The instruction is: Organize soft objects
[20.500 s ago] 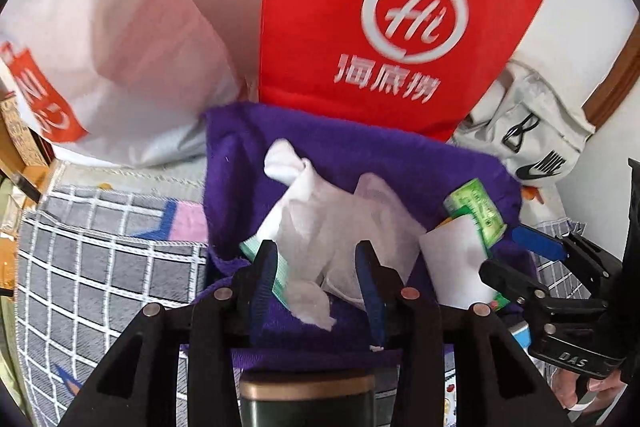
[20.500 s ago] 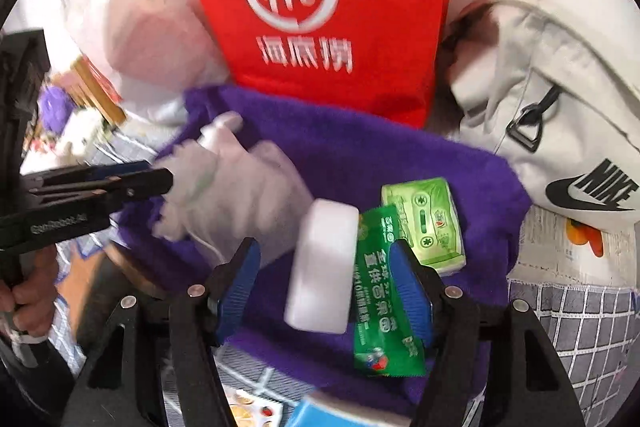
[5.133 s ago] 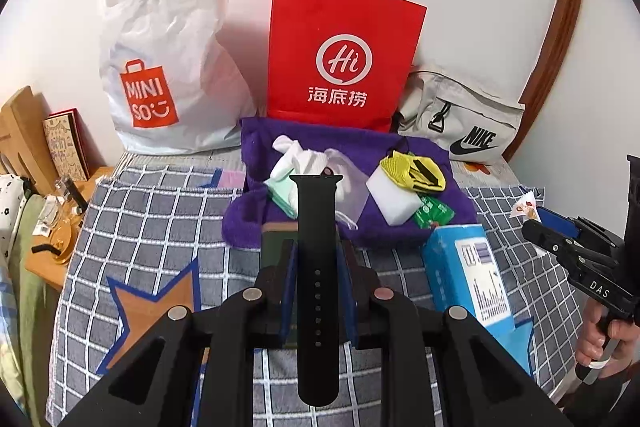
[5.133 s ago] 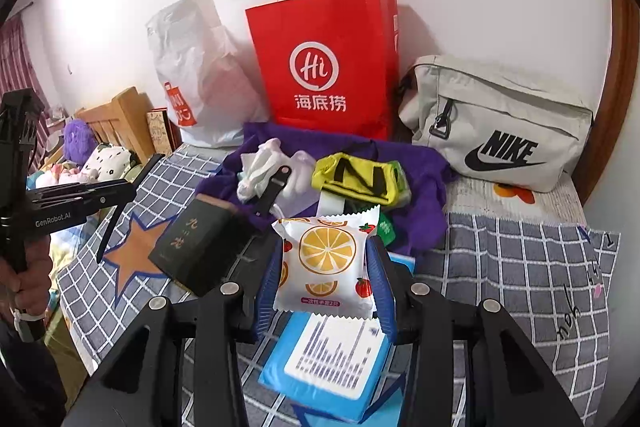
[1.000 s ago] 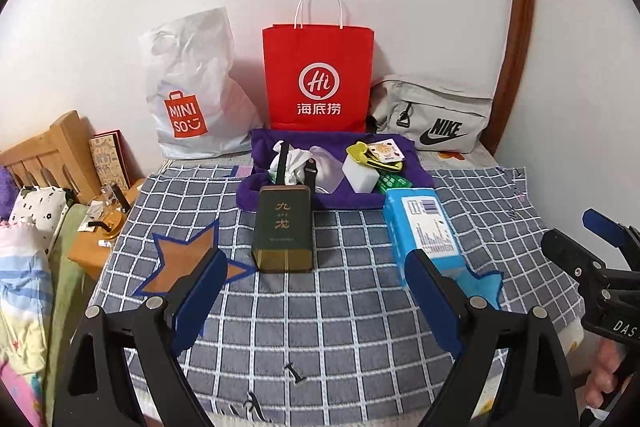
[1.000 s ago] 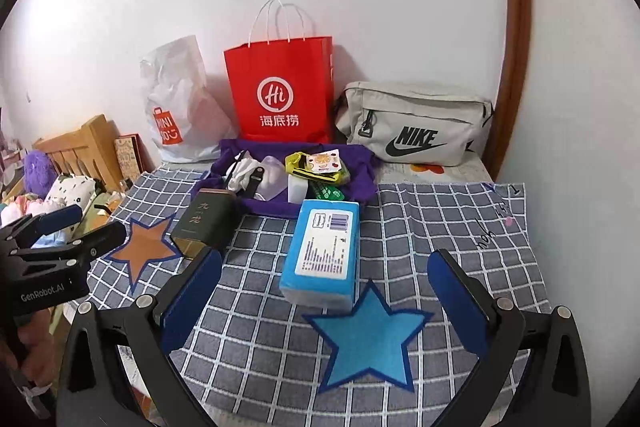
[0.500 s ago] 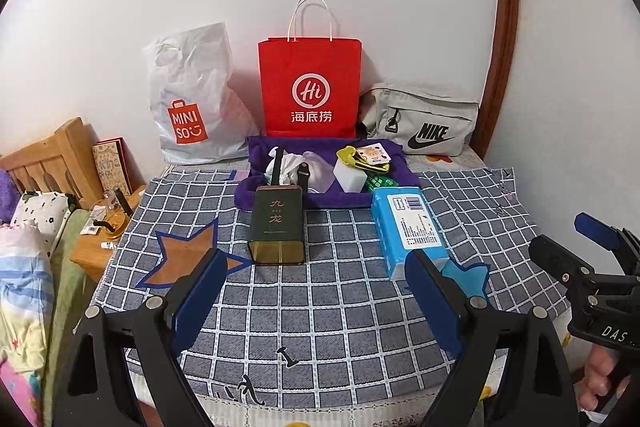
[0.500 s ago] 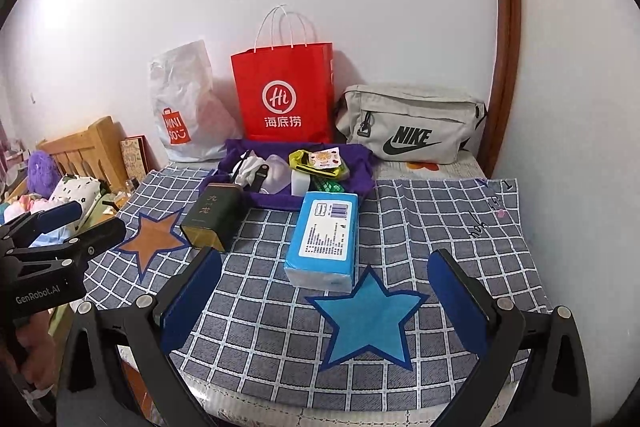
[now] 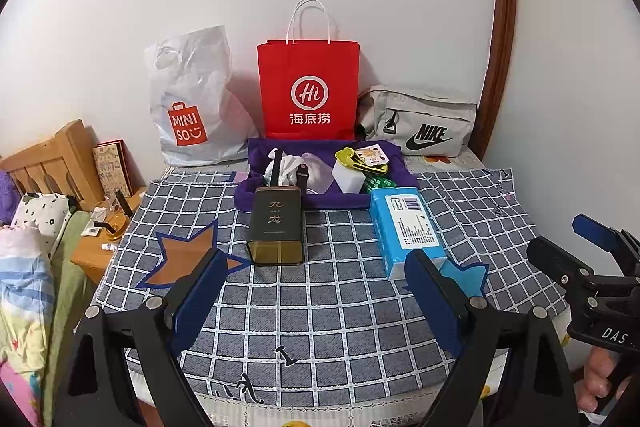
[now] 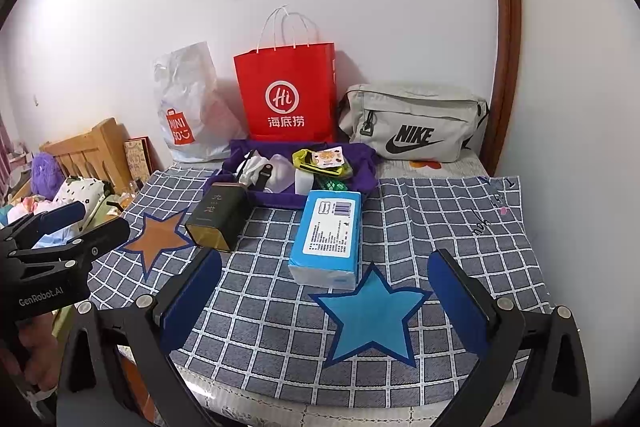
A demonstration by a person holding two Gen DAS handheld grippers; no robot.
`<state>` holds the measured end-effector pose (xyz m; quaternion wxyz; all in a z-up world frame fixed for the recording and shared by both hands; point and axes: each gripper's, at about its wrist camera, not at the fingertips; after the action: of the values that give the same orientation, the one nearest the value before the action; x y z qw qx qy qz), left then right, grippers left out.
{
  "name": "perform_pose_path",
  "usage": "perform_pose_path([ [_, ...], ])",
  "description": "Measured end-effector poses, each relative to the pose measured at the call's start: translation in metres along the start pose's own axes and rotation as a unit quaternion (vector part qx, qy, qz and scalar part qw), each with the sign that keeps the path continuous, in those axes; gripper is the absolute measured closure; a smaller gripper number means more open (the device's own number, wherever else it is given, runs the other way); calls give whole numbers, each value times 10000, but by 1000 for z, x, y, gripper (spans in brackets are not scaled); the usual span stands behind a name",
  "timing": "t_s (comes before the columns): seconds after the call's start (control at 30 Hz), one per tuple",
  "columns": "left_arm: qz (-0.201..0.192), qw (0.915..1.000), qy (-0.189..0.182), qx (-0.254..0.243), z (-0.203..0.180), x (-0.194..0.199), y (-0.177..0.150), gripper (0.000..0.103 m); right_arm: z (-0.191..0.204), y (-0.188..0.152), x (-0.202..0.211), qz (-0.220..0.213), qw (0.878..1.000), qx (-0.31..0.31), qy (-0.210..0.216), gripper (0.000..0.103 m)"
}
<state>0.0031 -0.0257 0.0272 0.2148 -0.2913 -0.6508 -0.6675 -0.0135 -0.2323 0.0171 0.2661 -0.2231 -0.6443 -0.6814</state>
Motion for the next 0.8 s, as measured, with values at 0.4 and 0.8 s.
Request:
perform_pose_path([
  [0.4,-6,10000,-16,-15,0,1,0,13,0,0,1,-2,10000,2,-1,1],
  [0.8,-6,10000,-12,-13,0,1,0,13,0,-1,2,-6,10000,5,-3,1],
])
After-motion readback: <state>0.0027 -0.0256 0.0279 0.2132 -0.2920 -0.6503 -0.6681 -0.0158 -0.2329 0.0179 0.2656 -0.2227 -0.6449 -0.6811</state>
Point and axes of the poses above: each gripper's, at about its wrist camera, not at the fingertips, and x roughly against the way its jaws point, z to its left, y to its top, and after that the axes turned 3 degrees about z, right-handed
